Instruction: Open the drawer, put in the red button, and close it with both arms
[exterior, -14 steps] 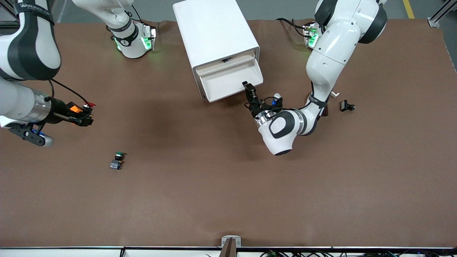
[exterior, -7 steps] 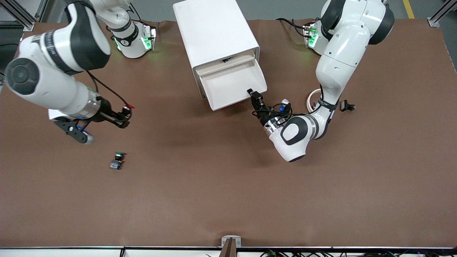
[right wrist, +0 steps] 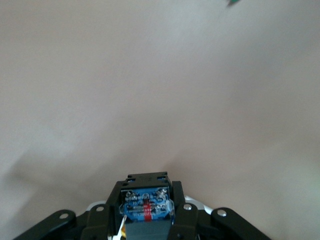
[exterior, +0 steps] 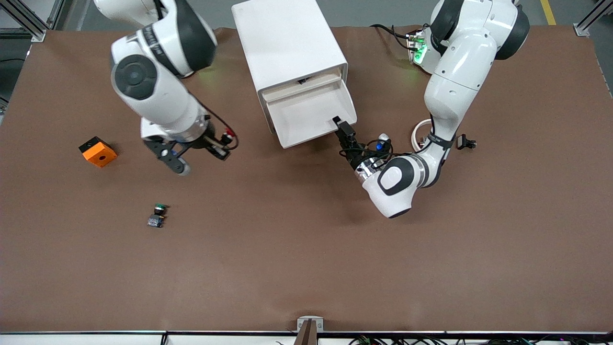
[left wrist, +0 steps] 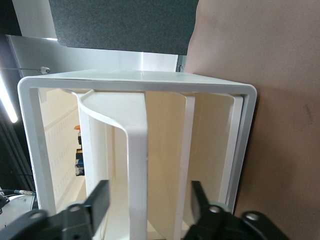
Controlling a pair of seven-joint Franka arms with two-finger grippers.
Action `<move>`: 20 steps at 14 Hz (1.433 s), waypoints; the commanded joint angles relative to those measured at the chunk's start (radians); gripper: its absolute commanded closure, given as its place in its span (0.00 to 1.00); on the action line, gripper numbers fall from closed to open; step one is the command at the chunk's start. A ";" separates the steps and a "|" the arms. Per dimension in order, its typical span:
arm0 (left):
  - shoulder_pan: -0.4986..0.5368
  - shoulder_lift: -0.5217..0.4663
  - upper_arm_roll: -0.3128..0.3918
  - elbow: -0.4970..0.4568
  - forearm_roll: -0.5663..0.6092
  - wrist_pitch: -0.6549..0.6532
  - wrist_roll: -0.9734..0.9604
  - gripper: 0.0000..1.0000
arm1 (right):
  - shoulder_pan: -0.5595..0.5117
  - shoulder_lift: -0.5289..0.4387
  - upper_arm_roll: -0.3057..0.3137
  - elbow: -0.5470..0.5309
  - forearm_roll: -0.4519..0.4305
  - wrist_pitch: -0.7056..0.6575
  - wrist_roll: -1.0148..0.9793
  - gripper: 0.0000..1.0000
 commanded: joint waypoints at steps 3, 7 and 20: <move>0.001 -0.019 0.003 0.025 0.005 0.000 0.012 0.00 | 0.158 0.059 -0.014 0.000 0.001 0.106 0.227 1.00; 0.016 -0.034 0.003 0.035 0.033 -0.003 0.115 0.00 | 0.253 0.101 -0.014 0.006 -0.004 0.158 0.367 1.00; 0.062 -0.140 -0.002 0.069 0.304 -0.016 1.012 0.00 | 0.425 0.266 -0.016 0.121 -0.077 0.193 0.634 1.00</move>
